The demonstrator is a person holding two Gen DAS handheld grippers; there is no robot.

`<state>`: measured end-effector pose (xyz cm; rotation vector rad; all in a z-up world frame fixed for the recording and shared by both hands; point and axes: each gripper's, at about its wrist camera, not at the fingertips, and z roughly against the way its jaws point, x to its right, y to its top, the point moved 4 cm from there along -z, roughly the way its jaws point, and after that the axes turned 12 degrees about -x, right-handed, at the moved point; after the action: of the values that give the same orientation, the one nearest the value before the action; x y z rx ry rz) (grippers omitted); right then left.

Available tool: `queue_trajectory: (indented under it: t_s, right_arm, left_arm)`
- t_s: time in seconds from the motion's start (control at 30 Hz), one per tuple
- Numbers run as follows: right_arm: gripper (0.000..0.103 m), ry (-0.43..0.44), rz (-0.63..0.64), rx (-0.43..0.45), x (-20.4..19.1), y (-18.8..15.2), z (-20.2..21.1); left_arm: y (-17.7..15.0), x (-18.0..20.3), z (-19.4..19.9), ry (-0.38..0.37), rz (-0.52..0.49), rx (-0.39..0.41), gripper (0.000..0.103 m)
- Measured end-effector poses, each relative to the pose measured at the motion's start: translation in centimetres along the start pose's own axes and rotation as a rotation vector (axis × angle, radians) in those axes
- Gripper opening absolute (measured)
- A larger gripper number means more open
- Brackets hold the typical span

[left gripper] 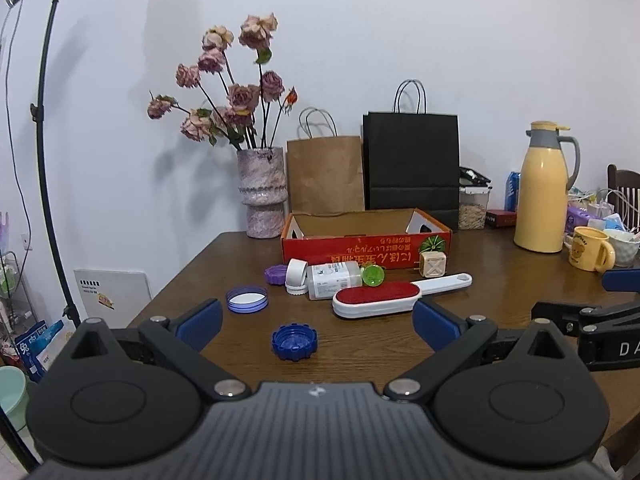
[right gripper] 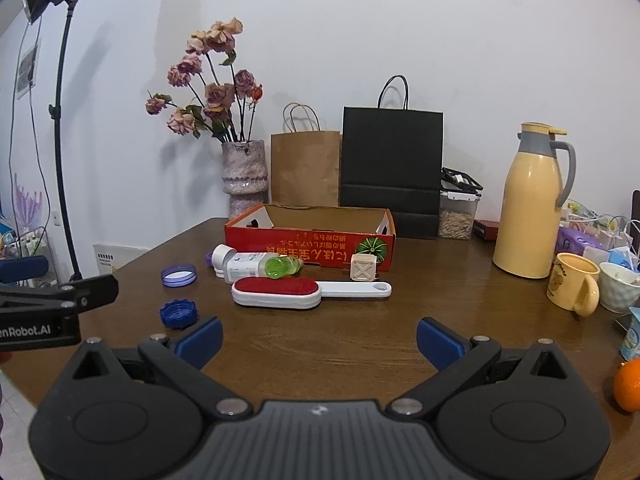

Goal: Organize rigid objects
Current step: 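Grasp the dark blue ridged cap with the left tool while the right tool approaches the spray bottle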

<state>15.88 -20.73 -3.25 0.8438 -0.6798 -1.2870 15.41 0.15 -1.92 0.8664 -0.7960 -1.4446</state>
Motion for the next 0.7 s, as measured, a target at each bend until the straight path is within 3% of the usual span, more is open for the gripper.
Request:
queue_trajectory:
  t_s: [0.4, 0.7]
  right_arm:
    - [0.103, 0.001, -0.008, -0.074, 0.8, 2.6, -6.8]
    - [0.103, 0.008, -0.011, -0.127, 0.9, 4.0, -11.8]
  left_arm:
    - [1.0, -1.0, -7.6, 0.023, -0.027, -0.105, 0.103]
    - [0.8, -2.2, -13.6, 0.042, -0.026, -0.23, 0.103]
